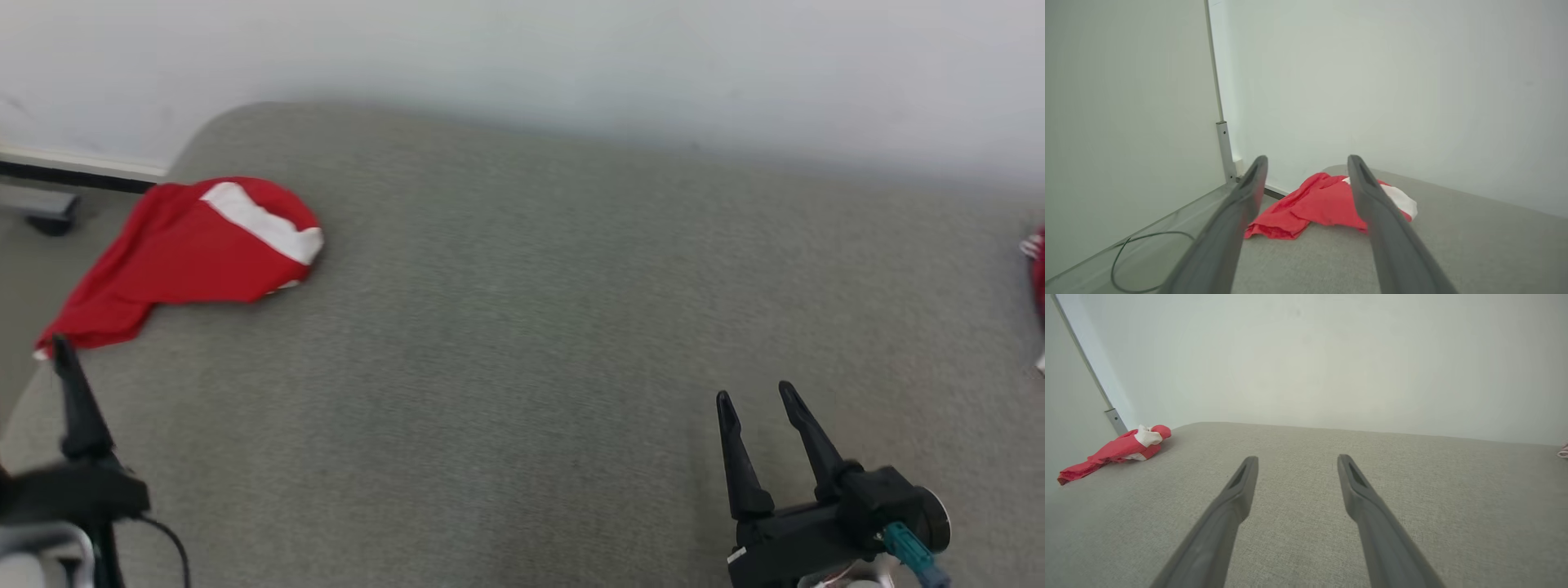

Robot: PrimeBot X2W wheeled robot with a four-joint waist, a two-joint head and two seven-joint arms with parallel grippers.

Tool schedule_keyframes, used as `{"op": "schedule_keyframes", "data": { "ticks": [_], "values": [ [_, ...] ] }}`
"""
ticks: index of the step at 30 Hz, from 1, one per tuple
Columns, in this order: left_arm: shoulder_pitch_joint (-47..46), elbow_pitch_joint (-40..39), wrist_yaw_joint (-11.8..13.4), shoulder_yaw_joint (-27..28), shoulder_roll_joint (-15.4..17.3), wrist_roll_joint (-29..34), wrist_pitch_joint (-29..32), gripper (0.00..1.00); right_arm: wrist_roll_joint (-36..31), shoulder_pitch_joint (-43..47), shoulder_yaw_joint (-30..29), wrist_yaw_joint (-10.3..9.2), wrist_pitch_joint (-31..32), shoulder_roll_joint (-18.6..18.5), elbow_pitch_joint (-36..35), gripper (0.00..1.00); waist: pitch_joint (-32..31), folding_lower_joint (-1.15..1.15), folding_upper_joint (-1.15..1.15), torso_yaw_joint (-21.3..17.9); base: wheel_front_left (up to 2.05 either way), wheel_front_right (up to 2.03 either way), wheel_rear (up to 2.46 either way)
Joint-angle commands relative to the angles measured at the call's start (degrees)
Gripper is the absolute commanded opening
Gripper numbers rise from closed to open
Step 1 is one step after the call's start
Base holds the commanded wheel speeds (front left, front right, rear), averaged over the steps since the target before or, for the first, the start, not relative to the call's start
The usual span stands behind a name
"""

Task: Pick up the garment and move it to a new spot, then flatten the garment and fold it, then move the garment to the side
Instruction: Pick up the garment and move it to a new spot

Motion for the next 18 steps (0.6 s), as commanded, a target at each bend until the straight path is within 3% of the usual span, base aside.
{"op": "schedule_keyframes", "data": {
  "ticks": [1,9,18],
  "values": [
    [-3.15,2.0,-0.57,0.83,1.65,-0.81,-0.18,1.0,0.01,-1.27,0.49,0.07,-0.02,0.01,-0.56,1.0,7.19,-0.01,-0.01,-8.35,0.0,0.0,0.0],
    [-18.25,13.72,-1.73,0.31,10.64,-4.69,0.71,1.0,-0.11,-5.16,1.38,0.07,-0.02,0.01,-2.78,1.0,13.67,-0.01,-0.01,-15.46,0.0,0.0,0.0],
    [-31.42,26.92,-1.69,-3.84,19.27,-9.93,10.63,1.0,0.16,-8.88,2.22,0.07,-0.01,0.06,-4.59,1.0,20.1,-0.01,-0.01,-21.78,0.0,0.0,0.0]
  ]
}}
